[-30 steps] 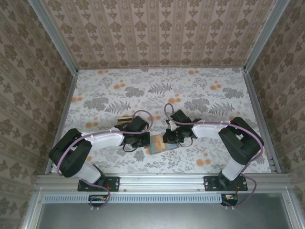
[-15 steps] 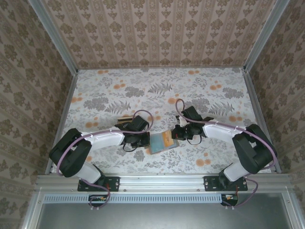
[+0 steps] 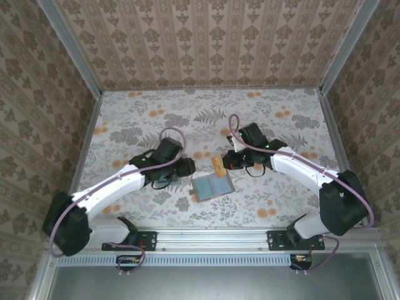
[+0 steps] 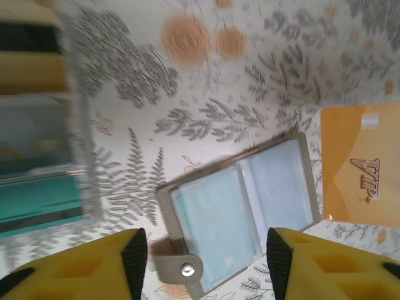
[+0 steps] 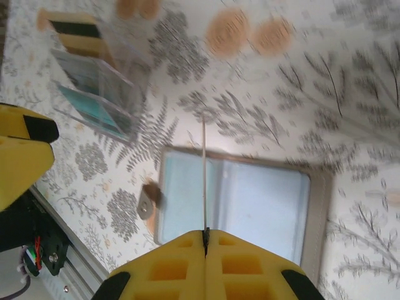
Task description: Take the credit cards out of the card holder
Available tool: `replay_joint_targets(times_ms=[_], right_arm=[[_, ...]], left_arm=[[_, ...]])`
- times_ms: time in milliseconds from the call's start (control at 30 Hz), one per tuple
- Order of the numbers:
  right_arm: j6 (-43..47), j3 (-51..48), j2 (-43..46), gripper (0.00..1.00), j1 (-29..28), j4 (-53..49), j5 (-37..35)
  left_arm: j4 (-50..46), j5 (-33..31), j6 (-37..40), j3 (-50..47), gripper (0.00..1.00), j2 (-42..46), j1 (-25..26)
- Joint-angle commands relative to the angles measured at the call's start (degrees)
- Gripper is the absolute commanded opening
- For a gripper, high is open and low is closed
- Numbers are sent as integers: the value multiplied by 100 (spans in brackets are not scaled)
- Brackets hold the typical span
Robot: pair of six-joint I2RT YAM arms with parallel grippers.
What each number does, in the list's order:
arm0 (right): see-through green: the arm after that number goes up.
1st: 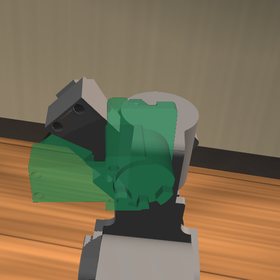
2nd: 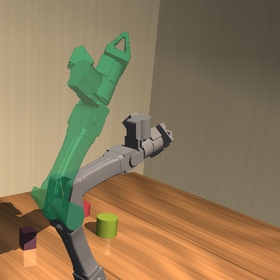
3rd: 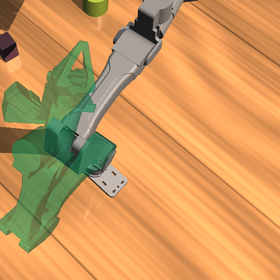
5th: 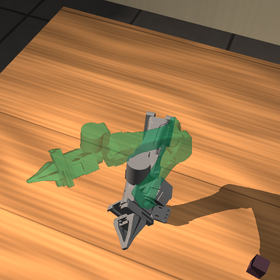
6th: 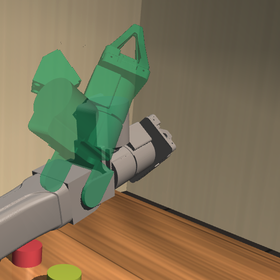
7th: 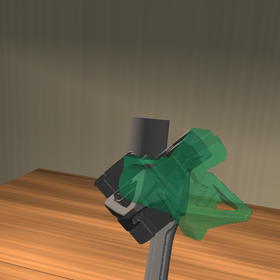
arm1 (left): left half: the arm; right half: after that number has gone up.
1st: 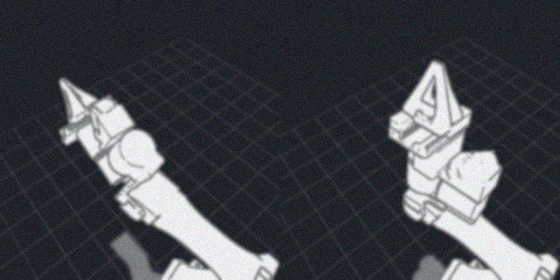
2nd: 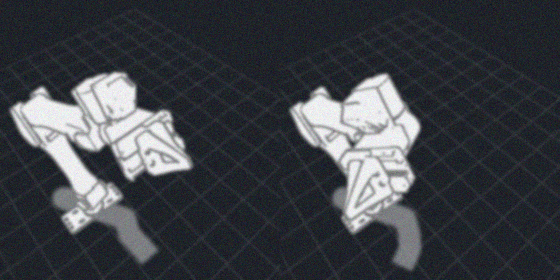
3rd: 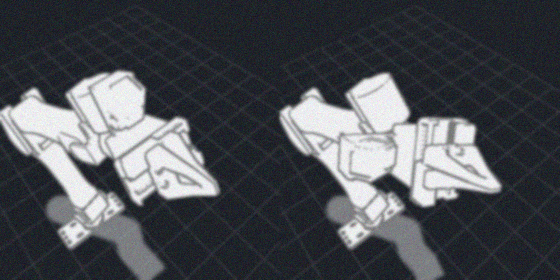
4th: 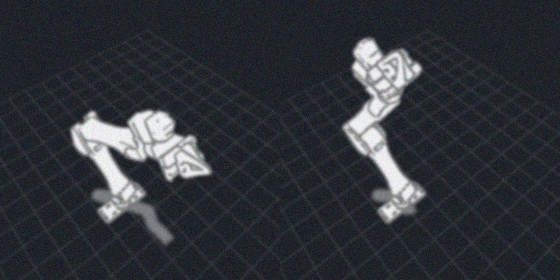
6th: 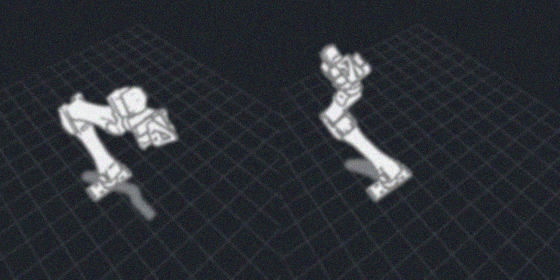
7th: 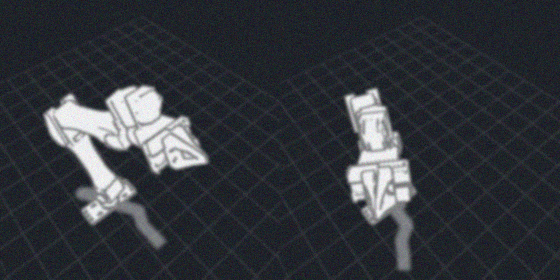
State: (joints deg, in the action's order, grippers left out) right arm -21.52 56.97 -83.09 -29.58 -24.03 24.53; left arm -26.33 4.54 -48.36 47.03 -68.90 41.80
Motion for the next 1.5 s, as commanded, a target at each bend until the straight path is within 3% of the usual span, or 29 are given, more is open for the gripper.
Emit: replay_joint_targets(times_ms=[0,67,133,367,667,1033,1467], right_arm=[[826,693,-302,0,-317,-452,-294],[1223,1174,-602,0,-574,-609,-496],[1654,1636,-944,0,-838,-820,-701],[3032,3138,-2089,0,-1459,-1113,-1043],[4670,4116,-2999,0,-1862,-712,-1306],[5062,5230,-3951,0,-1907,-1069,-1293],[5162,5003,-4188,0,-1906,-1036,-1003]], left_arm=[[-726,-484,-67,8,79,638,-294],[-937,-629,-110,-113,95,1083,-496],[-1142,-726,-147,-237,100,1533,-704],[-1960,-985,-365,-555,100,2931,-1296],[-2709,-1148,-620,-715,100,3949,-1465],[-3251,-1236,-797,-719,100,4473,-1484],[-3503,-1297,-877,-747,100,4710,-1482]])
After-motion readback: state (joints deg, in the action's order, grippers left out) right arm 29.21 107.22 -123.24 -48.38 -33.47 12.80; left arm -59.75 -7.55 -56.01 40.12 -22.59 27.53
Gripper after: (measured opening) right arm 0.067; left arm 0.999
